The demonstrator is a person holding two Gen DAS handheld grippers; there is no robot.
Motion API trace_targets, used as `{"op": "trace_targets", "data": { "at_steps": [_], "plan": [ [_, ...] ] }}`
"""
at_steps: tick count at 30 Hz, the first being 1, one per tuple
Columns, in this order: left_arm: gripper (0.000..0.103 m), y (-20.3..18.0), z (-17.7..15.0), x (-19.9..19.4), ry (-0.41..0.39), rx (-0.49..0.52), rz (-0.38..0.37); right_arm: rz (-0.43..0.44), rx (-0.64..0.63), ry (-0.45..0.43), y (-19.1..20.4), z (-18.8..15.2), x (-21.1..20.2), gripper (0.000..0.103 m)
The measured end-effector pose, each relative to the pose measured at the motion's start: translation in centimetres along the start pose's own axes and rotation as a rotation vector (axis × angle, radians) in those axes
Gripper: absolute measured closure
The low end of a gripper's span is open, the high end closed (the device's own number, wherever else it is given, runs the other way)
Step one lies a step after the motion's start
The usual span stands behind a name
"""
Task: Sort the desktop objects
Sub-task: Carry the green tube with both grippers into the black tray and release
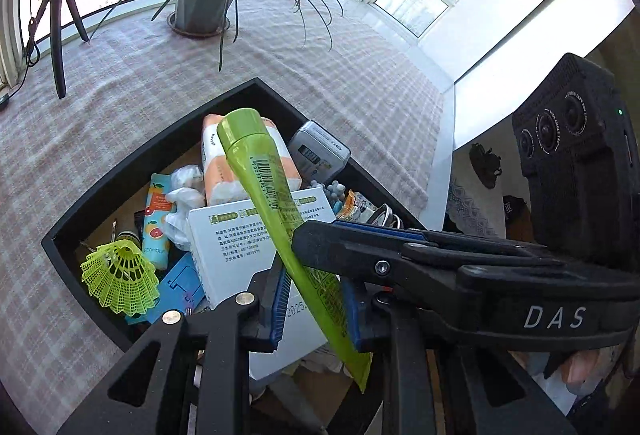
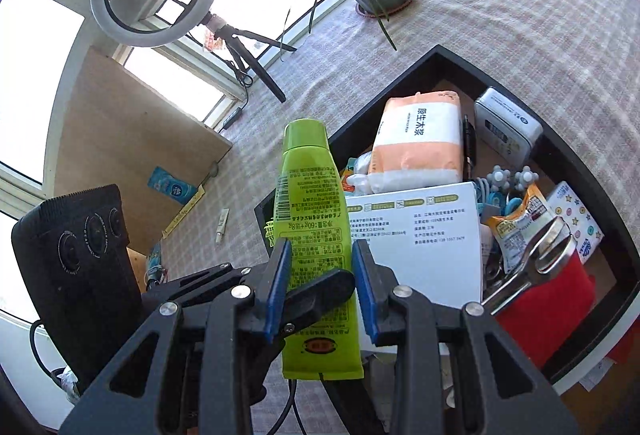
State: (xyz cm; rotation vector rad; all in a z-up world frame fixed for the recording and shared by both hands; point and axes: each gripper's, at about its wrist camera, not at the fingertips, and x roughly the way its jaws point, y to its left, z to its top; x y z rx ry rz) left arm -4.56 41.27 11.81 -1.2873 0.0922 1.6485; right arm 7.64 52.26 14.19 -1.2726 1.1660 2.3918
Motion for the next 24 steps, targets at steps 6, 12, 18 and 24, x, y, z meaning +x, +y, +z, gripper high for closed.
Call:
{"op": "trace_targets", "data": {
  "at_steps": [6,12,18,24],
  "plan": [
    [0.081,-4.0,0.9,2.1,0.028,0.1,0.028,-0.047,0.032,-0.037,-3.1,0.0,-3.2,0.072],
    [0.073,-3.4,1.0,1.5,0.029,0.098,0.056,-0.102,0.04,-0.075,-3.9,-0.4,-4.7,0.071],
    [0.073,-0.9,0.0,0.1,0.023,0.059,0.127,-0.112,0.04,-0.049,-3.6,-1.0,-3.8,0.066],
    [0.068,2.1,-1.8,-1.7,0.015,0.02,0.205,-0.115,-0.018,-0.029,-1.6,-1.5,-2.4,0.06]
  ]
}}
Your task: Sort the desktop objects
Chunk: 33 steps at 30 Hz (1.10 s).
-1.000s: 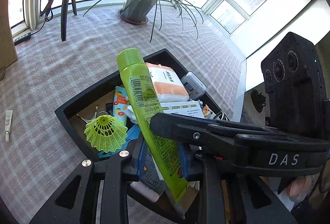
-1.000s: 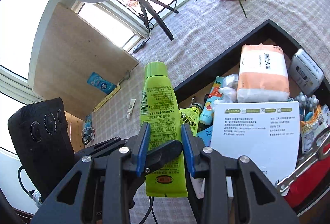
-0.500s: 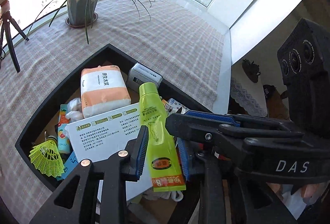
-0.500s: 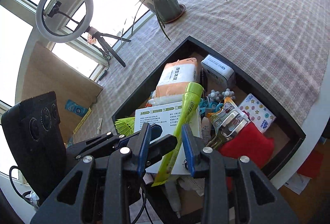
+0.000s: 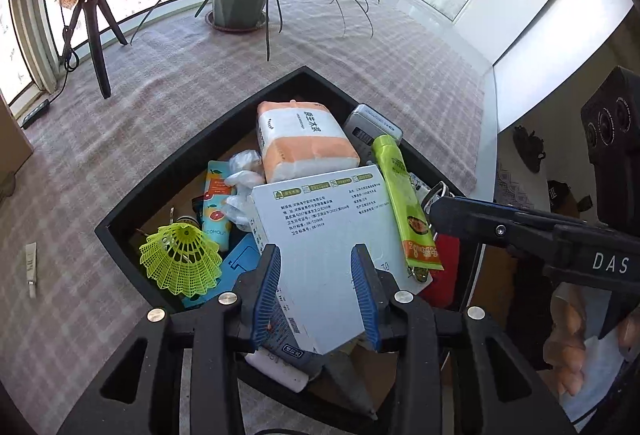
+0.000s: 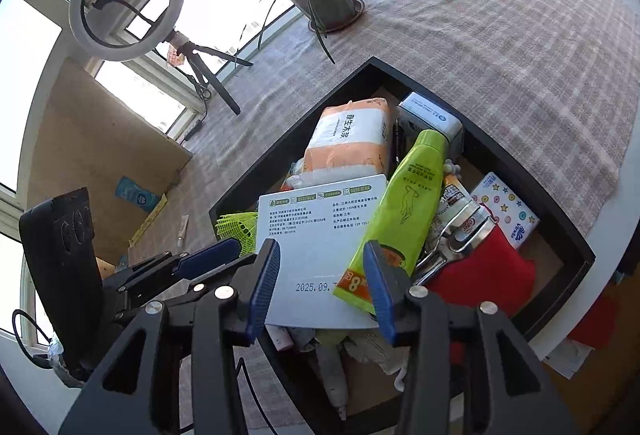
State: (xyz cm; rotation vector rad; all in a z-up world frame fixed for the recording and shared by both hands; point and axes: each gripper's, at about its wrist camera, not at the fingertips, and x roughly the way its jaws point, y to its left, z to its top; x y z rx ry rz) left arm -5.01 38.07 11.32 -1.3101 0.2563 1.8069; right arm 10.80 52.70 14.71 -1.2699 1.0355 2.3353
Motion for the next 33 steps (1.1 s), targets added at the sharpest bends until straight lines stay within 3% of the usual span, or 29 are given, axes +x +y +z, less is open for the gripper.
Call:
{"op": "trace_targets", "data": {
  "at_steps": [9,19,23,27,33],
  "plan": [
    [0.063,6.7,-3.1,-4.5,-0.064,-0.087,0.18,-0.016,-0.171,0.023,6.6,-0.9,2.3,0.056],
    [0.044,12.9,-8.7,-11.8,-0.172,-0.222,0.373,-0.003,-0.387,0.054,15.5,-4.1,6.1,0.055],
    [0.041,14.4,-11.4,-14.2,-0.201,-0.276,0.441,0.005,-0.462,0.073,18.6,-6.0,7.4,0.055],
    [0.041,15.6,-13.9,-16.0,-0.218,-0.338,0.489,0.008,-0.527,0.079,21.3,-7.8,8.1,0.055],
    [0.041,17.3,-17.5,-17.4,-0.209,-0.444,0.498,0.014,-0.614,0.093,24.2,-10.6,8.4,0.054]
  ]
}}
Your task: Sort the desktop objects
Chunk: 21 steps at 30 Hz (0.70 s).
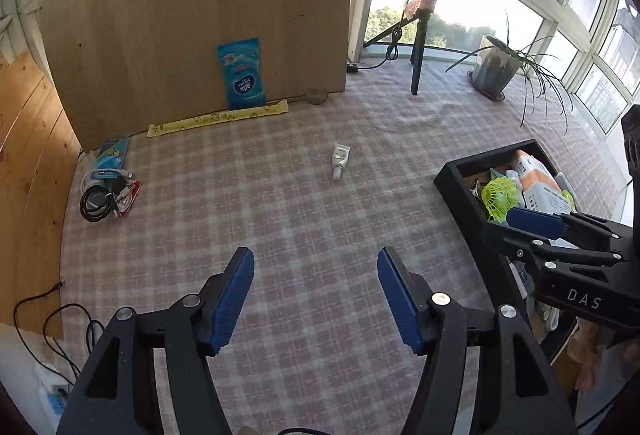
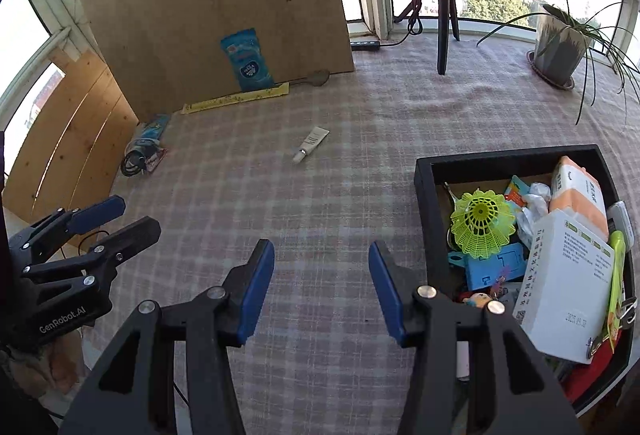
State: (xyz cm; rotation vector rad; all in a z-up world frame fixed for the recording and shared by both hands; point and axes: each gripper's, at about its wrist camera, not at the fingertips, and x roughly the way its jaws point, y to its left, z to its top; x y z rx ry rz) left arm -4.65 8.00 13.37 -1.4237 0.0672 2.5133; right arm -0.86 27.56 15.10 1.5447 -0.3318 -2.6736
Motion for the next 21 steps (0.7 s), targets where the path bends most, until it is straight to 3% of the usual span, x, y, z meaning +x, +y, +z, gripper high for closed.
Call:
{"op": "trace_targets", "data": {
  "at_steps": [16,19,21],
  "plan": [
    [0.041,2.8,-5.7,-1.3,0.052,-0.111,0.036,0.032,-0.017,0.054,2.5,-3.7,0.7,0.054],
    [0.032,3.6,-6.4,-1.2,0.065,-0.136,0.051,0.042,-0.01,0.065,2.6,-4.2,1.1,0.054],
    [0.032,4.3,-6.9,-1.2,0.07,-0.16,0.06,0.046,-0.013,0.075,2.9,-4.4,1.4,0.054]
  ]
}}
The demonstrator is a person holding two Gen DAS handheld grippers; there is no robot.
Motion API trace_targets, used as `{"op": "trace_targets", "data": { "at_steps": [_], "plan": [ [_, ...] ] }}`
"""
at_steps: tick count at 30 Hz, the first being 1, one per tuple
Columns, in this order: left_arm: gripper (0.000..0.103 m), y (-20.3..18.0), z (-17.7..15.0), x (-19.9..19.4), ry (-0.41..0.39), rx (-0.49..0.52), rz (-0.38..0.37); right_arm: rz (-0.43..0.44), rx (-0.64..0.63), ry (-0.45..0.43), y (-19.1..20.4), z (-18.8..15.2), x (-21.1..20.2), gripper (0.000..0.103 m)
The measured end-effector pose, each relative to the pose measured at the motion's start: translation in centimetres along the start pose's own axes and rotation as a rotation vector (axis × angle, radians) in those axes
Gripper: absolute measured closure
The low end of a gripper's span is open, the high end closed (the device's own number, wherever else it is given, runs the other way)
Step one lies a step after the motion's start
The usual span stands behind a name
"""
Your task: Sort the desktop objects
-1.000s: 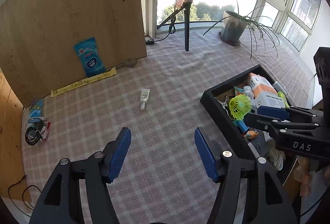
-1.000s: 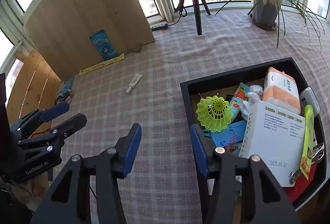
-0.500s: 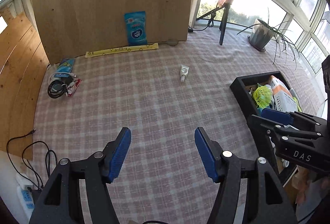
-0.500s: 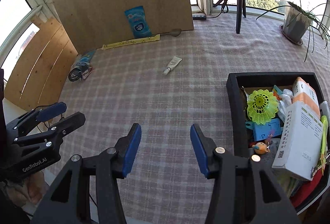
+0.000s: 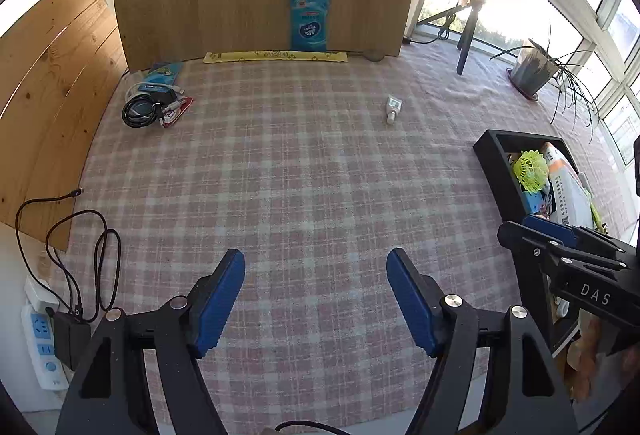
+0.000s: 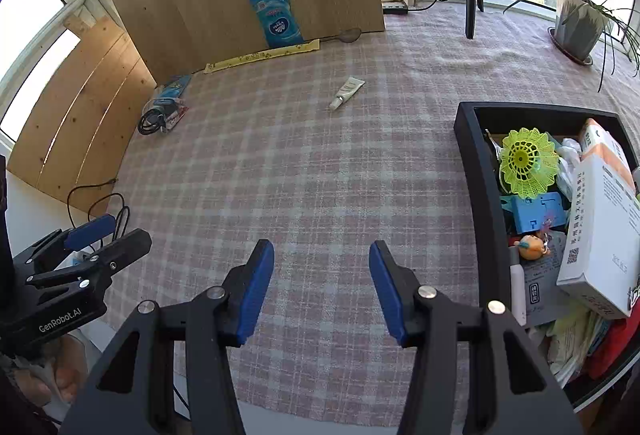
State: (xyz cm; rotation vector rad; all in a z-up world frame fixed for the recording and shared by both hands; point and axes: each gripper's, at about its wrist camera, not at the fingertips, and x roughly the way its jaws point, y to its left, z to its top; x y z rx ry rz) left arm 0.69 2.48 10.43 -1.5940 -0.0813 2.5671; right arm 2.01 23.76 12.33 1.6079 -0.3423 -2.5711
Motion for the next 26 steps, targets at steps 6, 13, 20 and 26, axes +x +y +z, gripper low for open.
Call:
{"op": "trace_targets", "data": {
  "at_steps": [6,13,20,26],
  "plan": [
    [0.032,1.9,-0.7,0.3,0.02,-0.051,0.015,0.005,-0.024,0.016,1.2,-0.7,0.7,0.054],
    [0.03,3.2,-1.2,0.1,-0.02,-0.051,0.047,0.005,-0.031,0.025,2.0,-0.9,1.4,0.054],
    [0.028,4.5,-1.5,1.3,0.036,-0.102,0.055,0.0,-0.041,0.032,2.7,-0.9,1.8,0.054],
    [0.028,4.4,-1.5,0.6,-0.023,-0.073,0.068,-0.006,-0.041,0.04,2.9,-0.9,2.2,0.054]
  ]
}}
